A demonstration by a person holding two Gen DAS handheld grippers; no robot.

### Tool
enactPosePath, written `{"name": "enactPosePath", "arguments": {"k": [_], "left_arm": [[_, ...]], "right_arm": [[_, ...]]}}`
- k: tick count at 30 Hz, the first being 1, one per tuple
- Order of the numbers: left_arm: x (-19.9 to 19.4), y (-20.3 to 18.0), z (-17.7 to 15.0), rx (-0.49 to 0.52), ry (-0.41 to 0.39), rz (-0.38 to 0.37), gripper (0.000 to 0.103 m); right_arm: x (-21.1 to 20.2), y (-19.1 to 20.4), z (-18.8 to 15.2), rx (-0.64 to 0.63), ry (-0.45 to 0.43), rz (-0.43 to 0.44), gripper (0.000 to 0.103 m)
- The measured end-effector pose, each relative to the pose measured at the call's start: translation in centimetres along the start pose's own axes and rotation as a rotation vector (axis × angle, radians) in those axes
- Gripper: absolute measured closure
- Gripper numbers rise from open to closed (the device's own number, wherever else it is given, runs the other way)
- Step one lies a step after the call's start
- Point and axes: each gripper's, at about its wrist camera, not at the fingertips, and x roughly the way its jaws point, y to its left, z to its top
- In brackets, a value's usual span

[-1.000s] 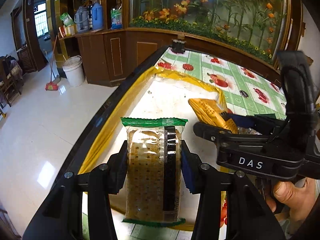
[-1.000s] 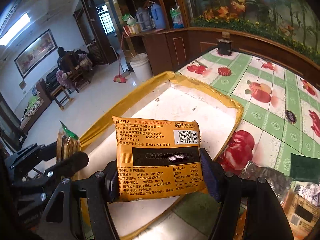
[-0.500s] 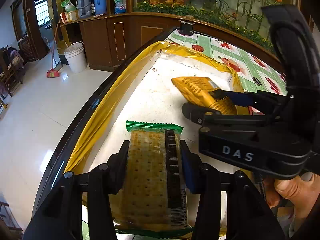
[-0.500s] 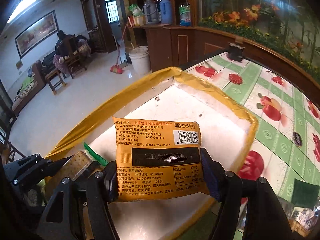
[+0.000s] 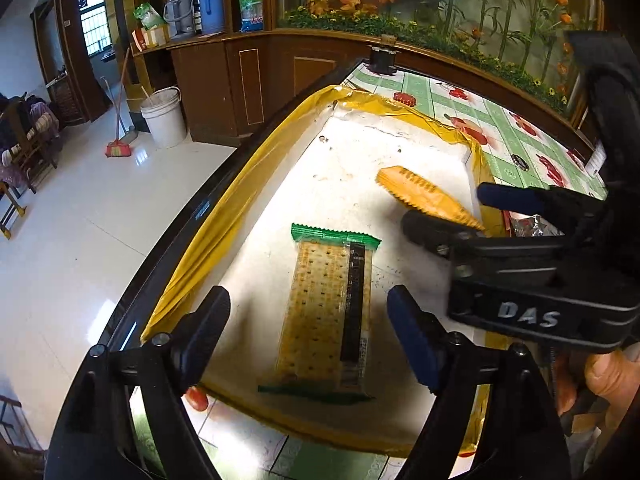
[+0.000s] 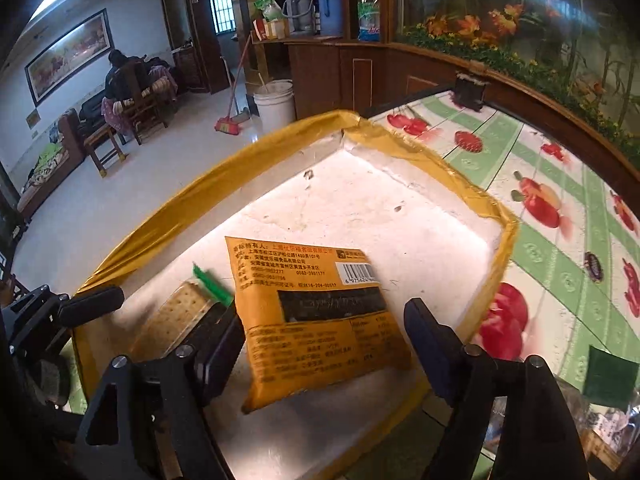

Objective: Organize snacks
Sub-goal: 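Carry both packs to the yellow tray and release them inside, then withdraw both grippers from the tray back toward the snack pile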

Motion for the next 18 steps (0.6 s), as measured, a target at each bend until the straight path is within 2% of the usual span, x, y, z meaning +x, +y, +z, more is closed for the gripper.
{"name": "enactPosePath", "arguments": {"k": [4,9,13,18], "left_arm": [[-1.4,0.6,-0.5,-0.038,-0.027,-0.035,0.021],[-3.2,0.9,-1.0,-0.083,-0.060,-0.068,0.021],[-4.5,0.7,-1.6,-0.095,-0.077,-0.086,0.021],[-5.3,-1.5,-2.4,-0.046,-0.087,-0.105,0.018]], "right_arm": [[-2.3,-0.2,-0.4,0.008,-0.033,-0.008,0.018],[-5.1,-0.4,-0.8,0.034,-0.063,0.024,0.013],[-6.7,0.1,-1.6,0.015,-0.084,-0.006,0.013],[-10.3,-0.3,-4.4,0.049,-0.134,-0.082,0.014]]}}
